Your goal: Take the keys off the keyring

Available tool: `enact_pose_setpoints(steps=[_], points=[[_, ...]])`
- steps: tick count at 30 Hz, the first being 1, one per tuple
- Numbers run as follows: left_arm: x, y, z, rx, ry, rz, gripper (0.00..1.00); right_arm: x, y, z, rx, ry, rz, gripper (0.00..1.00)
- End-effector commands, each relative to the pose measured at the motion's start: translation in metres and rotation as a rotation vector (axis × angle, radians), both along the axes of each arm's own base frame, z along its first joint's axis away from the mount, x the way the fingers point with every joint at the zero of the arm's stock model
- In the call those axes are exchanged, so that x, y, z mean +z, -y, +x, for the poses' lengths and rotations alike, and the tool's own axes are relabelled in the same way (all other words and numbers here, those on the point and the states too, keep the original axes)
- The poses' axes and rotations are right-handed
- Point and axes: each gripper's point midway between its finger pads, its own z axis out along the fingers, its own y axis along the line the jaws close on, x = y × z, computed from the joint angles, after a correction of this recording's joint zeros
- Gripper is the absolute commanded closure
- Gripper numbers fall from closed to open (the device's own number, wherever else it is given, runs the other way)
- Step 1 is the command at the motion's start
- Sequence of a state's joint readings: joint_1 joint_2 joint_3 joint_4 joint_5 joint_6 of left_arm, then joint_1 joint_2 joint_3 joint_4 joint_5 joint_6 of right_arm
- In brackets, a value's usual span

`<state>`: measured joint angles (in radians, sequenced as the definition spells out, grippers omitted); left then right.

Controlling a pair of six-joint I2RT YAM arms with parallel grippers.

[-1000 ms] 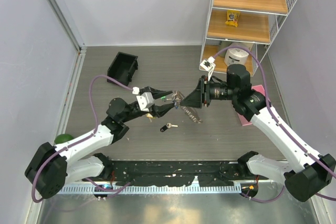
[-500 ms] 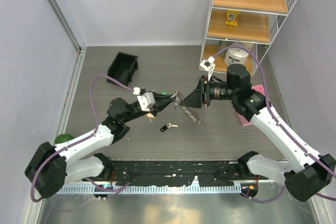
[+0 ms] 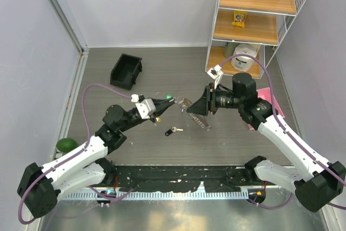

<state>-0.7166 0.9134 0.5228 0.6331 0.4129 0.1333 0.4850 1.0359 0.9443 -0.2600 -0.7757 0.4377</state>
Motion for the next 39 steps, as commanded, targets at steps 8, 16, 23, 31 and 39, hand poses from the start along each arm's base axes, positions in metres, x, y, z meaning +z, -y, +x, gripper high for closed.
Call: enact_pose_setpoints(steps=[8,16,23,31,39], points=[[-0.004,-0.003,-0.003,0.056,-0.039,0.088,1.0,-0.038,0.014,0.02,-0.123,0.059,-0.092,0.55],[-0.006,-0.011,-0.02,0.053,-0.398,0.26,1.0,-0.059,0.025,0.029,-0.185,0.113,-0.145,0.38],[-0.007,-0.02,-0.054,-0.001,-0.721,0.444,1.0,-0.035,0.02,0.024,-0.165,0.253,-0.031,0.38],[-0.009,-0.015,-0.077,-0.104,-0.866,0.532,1.0,0.001,0.021,0.013,-0.15,0.445,0.1,0.38],[-0.004,-0.007,-0.085,-0.171,-0.945,0.573,1.0,0.021,0.006,-0.007,-0.017,0.506,0.237,0.45]])
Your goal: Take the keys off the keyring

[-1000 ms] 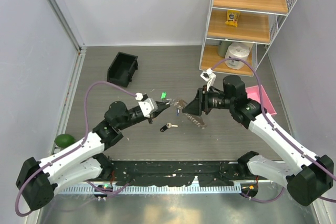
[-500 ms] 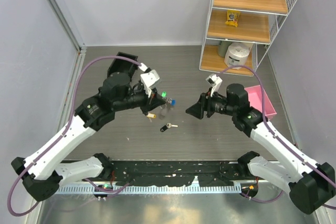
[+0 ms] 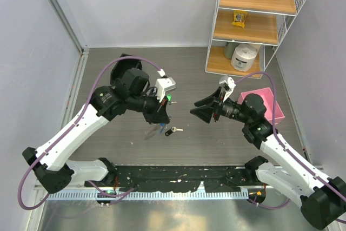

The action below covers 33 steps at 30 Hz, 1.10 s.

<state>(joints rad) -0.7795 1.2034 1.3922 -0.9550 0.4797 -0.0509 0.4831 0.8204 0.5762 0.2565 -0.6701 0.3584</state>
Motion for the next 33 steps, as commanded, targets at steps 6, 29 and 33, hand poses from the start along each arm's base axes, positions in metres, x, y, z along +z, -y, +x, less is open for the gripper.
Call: enact_pose_setpoints(steps=[6,29,33], points=[[0.025,0.012,-0.015,-0.077,-0.045,-0.079,1.0,0.032,-0.022,-0.028,0.189,0.168,0.067,0.47],[0.046,0.016,-0.026,-0.15,-0.03,-0.154,1.0,0.038,-0.049,-0.072,0.334,0.374,0.024,0.63],[0.05,0.017,-0.029,-0.152,-0.048,-0.169,1.0,0.042,-0.051,-0.077,0.349,0.399,0.032,0.65]])
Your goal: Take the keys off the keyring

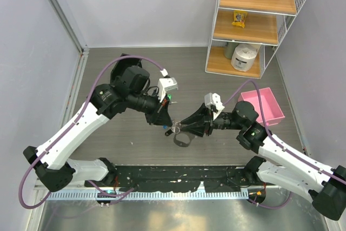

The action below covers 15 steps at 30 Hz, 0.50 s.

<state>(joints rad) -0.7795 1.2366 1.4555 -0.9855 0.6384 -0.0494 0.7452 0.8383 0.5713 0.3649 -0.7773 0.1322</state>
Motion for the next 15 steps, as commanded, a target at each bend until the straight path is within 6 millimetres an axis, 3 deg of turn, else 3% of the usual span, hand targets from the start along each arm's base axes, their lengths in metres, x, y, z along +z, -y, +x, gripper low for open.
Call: enact_pose_setpoints(steps=[1,15], points=[[0.029,0.004,-0.009,-0.034,0.02,-0.093,1.0,0.031,-0.003,-0.001,-0.005,0.102,0.059,0.66],[0.033,0.004,-0.018,-0.059,0.016,-0.111,1.0,0.035,-0.02,-0.007,0.001,0.167,0.049,0.67]])
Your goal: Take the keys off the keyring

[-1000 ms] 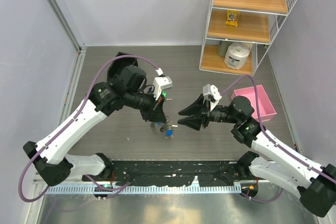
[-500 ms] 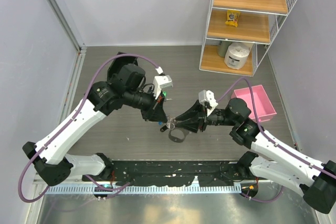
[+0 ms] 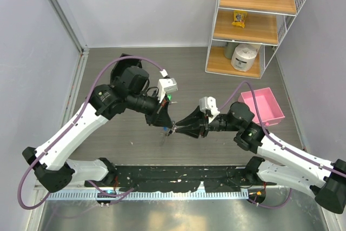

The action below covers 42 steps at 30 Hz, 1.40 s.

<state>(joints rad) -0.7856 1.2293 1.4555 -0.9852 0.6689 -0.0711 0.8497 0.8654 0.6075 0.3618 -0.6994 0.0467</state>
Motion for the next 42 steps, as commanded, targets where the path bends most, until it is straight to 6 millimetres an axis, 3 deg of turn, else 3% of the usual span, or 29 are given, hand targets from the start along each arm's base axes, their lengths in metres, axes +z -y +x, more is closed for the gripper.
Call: enact_pose_setpoints(steps=[1,10,13,18,29,42], points=[[0.029,0.002,-0.011,-0.042,0.041,-0.092,1.0,0.025,-0.004,0.004,-0.02,0.085,0.042,0.67],[0.034,0.002,-0.015,-0.052,0.043,-0.107,1.0,0.022,-0.008,-0.001,-0.006,0.092,0.033,0.71],[0.034,0.002,-0.015,-0.052,0.046,-0.105,1.0,0.022,-0.01,-0.003,0.004,0.092,0.031,0.78],[0.034,0.001,-0.015,-0.047,0.046,-0.104,1.0,0.02,-0.012,-0.009,0.031,0.087,0.025,0.71],[0.038,0.0,-0.018,-0.05,0.042,-0.115,1.0,0.023,-0.01,-0.008,0.008,0.103,0.042,0.7],[0.035,0.001,-0.019,-0.053,0.032,-0.104,1.0,0.031,-0.008,-0.016,0.021,0.118,0.064,0.78]])
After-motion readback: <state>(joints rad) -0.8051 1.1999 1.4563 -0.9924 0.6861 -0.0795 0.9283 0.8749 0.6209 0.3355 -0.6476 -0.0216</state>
